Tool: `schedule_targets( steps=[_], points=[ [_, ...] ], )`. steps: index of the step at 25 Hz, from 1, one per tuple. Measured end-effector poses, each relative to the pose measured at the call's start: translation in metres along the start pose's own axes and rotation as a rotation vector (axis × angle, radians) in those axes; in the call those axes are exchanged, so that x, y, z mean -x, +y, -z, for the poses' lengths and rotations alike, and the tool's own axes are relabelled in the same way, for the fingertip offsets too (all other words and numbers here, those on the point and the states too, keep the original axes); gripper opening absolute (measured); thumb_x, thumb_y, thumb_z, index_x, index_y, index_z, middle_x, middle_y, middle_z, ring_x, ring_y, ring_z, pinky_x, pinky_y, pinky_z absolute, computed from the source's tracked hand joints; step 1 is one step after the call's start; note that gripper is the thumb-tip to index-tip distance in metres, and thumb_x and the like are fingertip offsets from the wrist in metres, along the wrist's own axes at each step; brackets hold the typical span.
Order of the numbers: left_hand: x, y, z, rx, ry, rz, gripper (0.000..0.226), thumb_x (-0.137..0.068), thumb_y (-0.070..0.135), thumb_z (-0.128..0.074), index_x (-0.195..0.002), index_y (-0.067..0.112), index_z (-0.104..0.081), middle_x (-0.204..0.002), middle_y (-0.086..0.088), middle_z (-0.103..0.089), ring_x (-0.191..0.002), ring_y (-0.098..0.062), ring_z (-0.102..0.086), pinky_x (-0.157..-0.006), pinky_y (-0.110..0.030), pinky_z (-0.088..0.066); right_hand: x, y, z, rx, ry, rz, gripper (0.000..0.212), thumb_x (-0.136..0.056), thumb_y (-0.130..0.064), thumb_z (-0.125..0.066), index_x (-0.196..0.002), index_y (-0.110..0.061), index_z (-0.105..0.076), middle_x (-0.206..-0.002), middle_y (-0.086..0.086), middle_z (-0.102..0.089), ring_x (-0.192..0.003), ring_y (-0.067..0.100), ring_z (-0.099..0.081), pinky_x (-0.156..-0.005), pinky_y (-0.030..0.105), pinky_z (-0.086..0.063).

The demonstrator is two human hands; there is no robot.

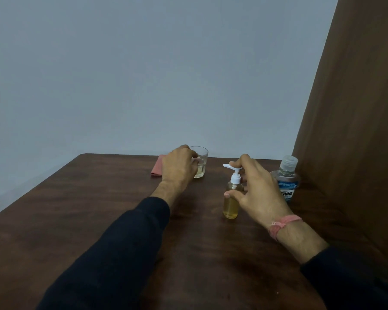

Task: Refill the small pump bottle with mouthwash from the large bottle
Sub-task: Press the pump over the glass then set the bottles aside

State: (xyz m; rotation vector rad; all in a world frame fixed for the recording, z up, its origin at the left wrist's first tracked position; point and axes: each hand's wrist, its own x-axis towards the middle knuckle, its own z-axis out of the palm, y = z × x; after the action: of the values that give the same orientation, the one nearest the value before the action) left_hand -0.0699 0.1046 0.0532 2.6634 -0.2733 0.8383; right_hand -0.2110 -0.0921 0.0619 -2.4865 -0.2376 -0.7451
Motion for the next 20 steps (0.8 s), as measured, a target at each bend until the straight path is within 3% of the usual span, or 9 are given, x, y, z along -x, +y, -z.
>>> schedule_targets(
  steps=[5,11,15,17,18,20],
  points=[
    [-0.039,0.0,-0.028,-0.01,-0.032,0.02,0.028,-0.108,0.033,-0.076,-0.134,0.026,-0.085,-0.14,0.004,-0.076,-0.124,-0.029,-0.075,-0.094,-0.041,-0.055,0.001,0.005,-0.005,-0.039,0.024,-0.006,0.068,-0.077,-0.027,-0.097,-0.116,-0.043,-0.044,-0.135,-0.014,-0.059,-0.117,0.01,-0.065,-0.095,0.034,-0.065],
    [-0.056,-0.002,-0.042,-0.006,-0.055,0.035,0.03,-0.107,0.032,-0.077,-0.136,0.028,-0.083,-0.141,0.002,-0.077,-0.125,-0.031,-0.075,-0.097,-0.043,-0.056,0.004,0.007,-0.007,-0.068,0.037,-0.004,0.067,-0.078,-0.028,-0.097,-0.117,-0.043,-0.045,-0.134,-0.018,-0.058,-0.115,0.007,-0.066,-0.094,0.031,-0.065],
    [-0.031,0.0,-0.028,0.049,-0.089,0.012,0.053,-0.097,0.019,-0.078,-0.149,0.031,-0.074,-0.161,0.001,-0.068,-0.135,-0.033,-0.071,-0.104,-0.045,-0.058,0.004,0.004,-0.004,-0.07,0.018,-0.014,0.067,-0.079,-0.027,-0.096,-0.118,-0.043,-0.044,-0.134,-0.018,-0.057,-0.116,0.006,-0.063,-0.096,0.03,-0.063],
    [0.0,0.0,-0.022,0.108,-0.117,-0.046,0.056,-0.091,0.014,-0.082,-0.142,0.036,-0.075,-0.159,0.006,-0.067,-0.135,-0.028,-0.07,-0.103,-0.045,-0.062,0.006,0.002,-0.002,-0.078,0.009,-0.017,0.067,-0.08,-0.025,-0.096,-0.117,-0.042,-0.043,-0.133,-0.019,-0.056,-0.115,0.005,-0.062,-0.097,0.028,-0.062],
    [0.017,-0.003,-0.018,0.187,-0.216,-0.075,0.057,-0.087,0.012,-0.085,-0.136,0.039,-0.078,-0.15,0.009,-0.072,-0.132,-0.023,-0.071,-0.105,-0.042,-0.062,0.006,0.0,-0.001,-0.08,0.001,-0.018,0.068,-0.08,-0.024,-0.096,-0.116,-0.042,-0.043,-0.131,-0.019,-0.056,-0.115,0.005,-0.062,-0.096,0.028,-0.061],
    [0.049,-0.007,-0.006,0.526,-0.589,-0.088,0.064,-0.076,0.011,-0.095,-0.131,0.041,-0.081,-0.132,0.013,-0.08,-0.125,-0.013,-0.076,-0.107,-0.038,-0.064,0.007,-0.004,0.001,-0.08,-0.015,-0.021,0.069,-0.08,-0.022,-0.096,-0.117,-0.041,-0.042,-0.127,-0.019,-0.053,-0.113,0.005,-0.061,-0.094,0.027,-0.061]
  ],
)
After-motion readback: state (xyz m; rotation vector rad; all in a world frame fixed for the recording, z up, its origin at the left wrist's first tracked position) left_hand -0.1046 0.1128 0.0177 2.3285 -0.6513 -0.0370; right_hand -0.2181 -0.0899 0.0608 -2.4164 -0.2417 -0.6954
